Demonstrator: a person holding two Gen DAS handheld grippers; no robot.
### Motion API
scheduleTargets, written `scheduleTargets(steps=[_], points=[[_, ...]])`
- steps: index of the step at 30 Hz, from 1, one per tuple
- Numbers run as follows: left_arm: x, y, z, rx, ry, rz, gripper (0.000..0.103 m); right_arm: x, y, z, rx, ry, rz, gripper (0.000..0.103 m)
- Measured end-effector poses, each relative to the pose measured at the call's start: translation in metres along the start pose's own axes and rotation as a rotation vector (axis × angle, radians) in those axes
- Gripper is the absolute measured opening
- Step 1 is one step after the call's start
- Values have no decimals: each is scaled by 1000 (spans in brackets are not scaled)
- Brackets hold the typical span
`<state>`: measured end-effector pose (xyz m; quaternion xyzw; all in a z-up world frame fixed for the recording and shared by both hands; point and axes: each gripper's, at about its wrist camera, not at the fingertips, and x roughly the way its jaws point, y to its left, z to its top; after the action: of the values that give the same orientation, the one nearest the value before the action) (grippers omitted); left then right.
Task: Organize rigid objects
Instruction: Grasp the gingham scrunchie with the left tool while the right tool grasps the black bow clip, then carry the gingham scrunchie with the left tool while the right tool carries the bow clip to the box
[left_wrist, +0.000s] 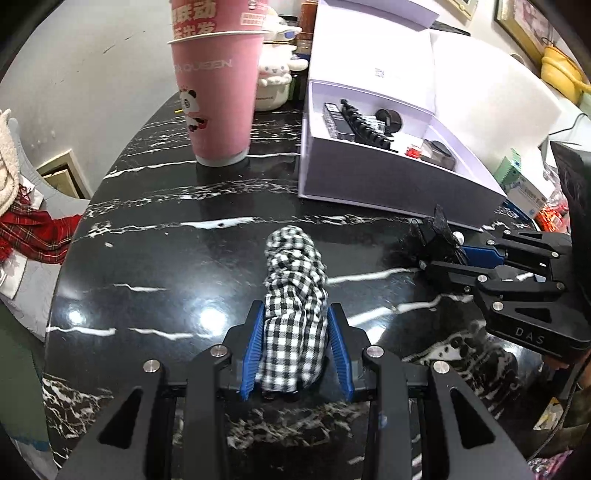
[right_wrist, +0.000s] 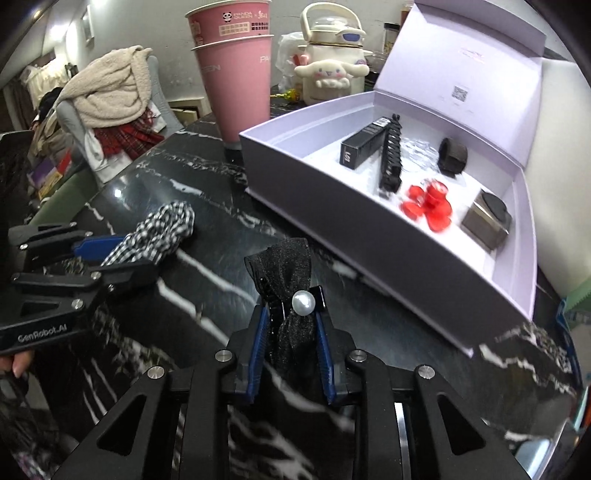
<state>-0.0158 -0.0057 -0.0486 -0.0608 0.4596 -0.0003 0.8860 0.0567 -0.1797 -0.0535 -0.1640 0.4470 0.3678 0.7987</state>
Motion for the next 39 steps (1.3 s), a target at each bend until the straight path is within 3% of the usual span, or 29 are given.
scheduleTargets(steps=[10, 15, 16, 19, 24, 27, 29, 34, 36, 37, 39], points=[[-10, -29, -19, 86, 27, -58, 34, -21, -1, -28, 31, 8, -24, 25], [-10, -38, -23, 111, 22, -41, 34, -27, 3, -39, 12, 6, -39, 26], [-9, -40, -23, 116, 21, -35, 34, -27, 4, -40, 10, 4, -40, 28], [-6, -43, -20, 131, 19, -8, 35, -26, 3, -40, 17, 2, -32, 48], [-2, -45, -17, 139, 10, 6, 36, -23, 7, -36, 17, -1, -24, 51], [0, -45, -14, 140, 14, -4, 53, -21, 9, -35, 17, -6, -19, 55], [4, -46, -13, 135, 27, -14, 78, -20, 10, -35, 15, -10, -20, 56], [5, -47, -13, 140, 8, -16, 78, -19, 9, -34, 11, -21, -26, 56], [4, -46, -13, 136, -1, -16, 69, -18, 8, -34, 13, -25, -28, 55], [4, -46, -13, 137, -9, -7, 55, -18, 8, -33, 9, -28, -32, 53], [3, -45, -11, 130, -22, 10, 29, -18, 10, -33, -6, -36, -41, 39]])
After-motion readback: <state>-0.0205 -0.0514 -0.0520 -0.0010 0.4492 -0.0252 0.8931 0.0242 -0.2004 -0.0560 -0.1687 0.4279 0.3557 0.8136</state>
